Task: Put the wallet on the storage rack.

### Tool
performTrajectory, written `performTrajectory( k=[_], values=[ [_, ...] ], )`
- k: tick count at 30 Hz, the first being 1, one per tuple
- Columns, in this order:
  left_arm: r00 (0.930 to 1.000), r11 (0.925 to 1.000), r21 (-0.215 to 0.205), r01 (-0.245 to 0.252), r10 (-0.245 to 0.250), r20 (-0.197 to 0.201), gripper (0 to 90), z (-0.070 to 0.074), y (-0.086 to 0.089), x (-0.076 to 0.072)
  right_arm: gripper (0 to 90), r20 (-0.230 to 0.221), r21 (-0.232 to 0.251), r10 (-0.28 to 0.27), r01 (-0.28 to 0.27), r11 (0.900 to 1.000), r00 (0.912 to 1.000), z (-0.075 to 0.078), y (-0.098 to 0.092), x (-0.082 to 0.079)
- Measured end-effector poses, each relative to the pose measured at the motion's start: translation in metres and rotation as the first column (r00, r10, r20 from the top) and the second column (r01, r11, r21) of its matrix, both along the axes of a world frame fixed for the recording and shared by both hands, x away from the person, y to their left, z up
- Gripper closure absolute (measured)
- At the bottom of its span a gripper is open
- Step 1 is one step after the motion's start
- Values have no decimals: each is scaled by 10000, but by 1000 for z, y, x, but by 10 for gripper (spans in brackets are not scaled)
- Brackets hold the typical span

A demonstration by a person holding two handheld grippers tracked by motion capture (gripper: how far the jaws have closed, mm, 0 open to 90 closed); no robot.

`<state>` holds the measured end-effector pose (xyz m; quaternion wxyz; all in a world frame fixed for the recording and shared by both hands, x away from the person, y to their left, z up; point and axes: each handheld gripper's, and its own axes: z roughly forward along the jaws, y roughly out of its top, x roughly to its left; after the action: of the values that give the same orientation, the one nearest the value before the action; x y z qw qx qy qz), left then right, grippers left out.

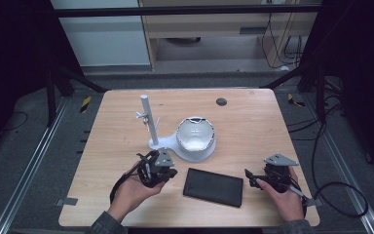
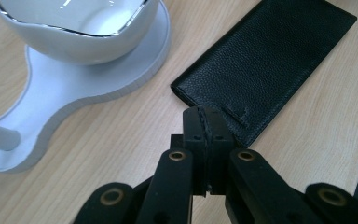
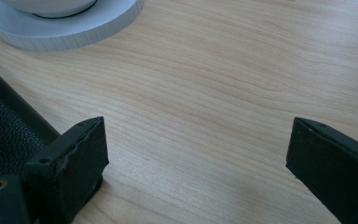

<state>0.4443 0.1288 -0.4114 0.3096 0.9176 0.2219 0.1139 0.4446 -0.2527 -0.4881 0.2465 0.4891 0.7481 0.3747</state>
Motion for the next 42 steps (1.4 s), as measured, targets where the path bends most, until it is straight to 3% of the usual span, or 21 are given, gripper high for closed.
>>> performTrajectory(
  k=[3,5,10,17,28,42],
  values=[
    [9999,9999,71,90,-89,-131,895,-7,-2,-2,76,-53,40,-52,52,10000,10000,-1,-3,0],
    [9997,9992,347,211,-207,-134,898,-19,-5,-4,84,-70,43,-76,76,10000,9999,-1,-2,0],
    [9991,9995,277,152,-141,-405,900,-29,-4,-4,153,-27,39,4,-4,10000,10000,0,-1,0],
    [9966,9972,638,389,-340,-750,900,-34,-7,-8,199,-46,-30,52,-52,10000,10000,0,-1,0],
    [9855,9895,1151,870,-686,-1549,900,-52,-12,-10,224,-190,-43,45,-46,10000,9998,-1,-2,0],
    [9802,9838,1344,1189,-946,-1742,900,-58,-23,-8,223,-178,-109,115,-117,9999,9998,-1,-2,1]
  ],
)
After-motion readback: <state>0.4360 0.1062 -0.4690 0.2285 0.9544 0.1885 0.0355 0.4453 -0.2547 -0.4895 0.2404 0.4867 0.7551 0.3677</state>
